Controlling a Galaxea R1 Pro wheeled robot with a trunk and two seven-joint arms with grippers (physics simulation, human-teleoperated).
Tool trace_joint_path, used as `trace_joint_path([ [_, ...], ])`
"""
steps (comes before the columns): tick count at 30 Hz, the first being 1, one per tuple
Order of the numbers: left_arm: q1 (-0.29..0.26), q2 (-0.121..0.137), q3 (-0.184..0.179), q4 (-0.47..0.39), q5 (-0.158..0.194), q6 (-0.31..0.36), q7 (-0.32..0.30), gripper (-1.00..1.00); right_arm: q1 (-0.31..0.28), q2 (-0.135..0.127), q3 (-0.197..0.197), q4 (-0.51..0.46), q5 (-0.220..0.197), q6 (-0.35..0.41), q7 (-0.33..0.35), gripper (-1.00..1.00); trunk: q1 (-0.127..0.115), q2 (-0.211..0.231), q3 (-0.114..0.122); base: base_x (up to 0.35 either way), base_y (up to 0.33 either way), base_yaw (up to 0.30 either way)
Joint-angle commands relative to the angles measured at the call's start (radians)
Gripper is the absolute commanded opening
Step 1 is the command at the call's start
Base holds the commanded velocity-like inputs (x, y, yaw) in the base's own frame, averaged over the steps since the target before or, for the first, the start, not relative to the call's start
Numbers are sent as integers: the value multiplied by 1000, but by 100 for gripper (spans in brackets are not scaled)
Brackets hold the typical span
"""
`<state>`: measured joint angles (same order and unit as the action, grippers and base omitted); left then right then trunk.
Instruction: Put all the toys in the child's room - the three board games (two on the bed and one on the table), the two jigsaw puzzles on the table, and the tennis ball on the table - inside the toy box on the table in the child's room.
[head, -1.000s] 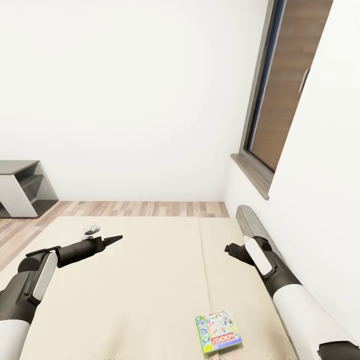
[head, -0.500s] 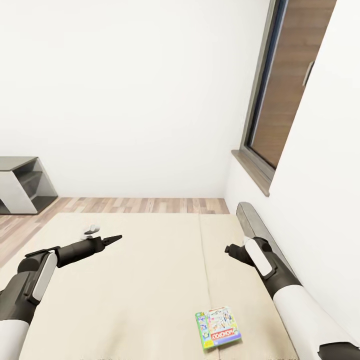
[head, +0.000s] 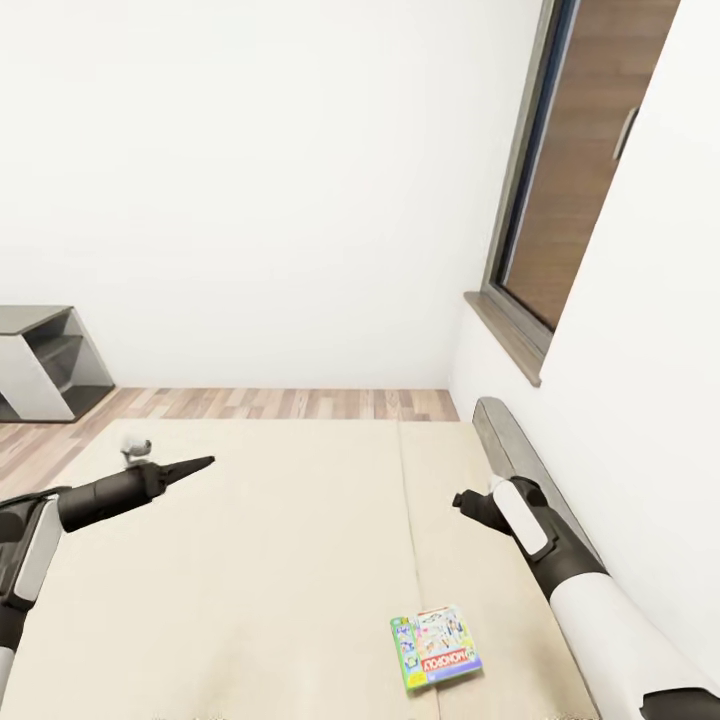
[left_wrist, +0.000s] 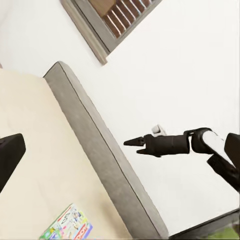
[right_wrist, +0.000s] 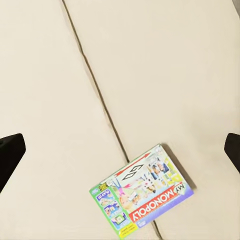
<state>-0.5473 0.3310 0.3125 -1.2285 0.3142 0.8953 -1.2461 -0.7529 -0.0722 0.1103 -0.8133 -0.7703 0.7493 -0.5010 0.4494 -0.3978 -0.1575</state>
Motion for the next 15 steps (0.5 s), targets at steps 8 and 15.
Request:
trace_joint_path([
  [8,1,0,9,-3,-3,32,-201,100,-3,-10,6,-1,-6,6,-14,100,1,-2,-15,0,0,0],
  [15,1,-1,8,-2,-4,34,-208,100,-4,-19,10,-24,-6,9,-14,100,1,-2,-27,0,0,0],
])
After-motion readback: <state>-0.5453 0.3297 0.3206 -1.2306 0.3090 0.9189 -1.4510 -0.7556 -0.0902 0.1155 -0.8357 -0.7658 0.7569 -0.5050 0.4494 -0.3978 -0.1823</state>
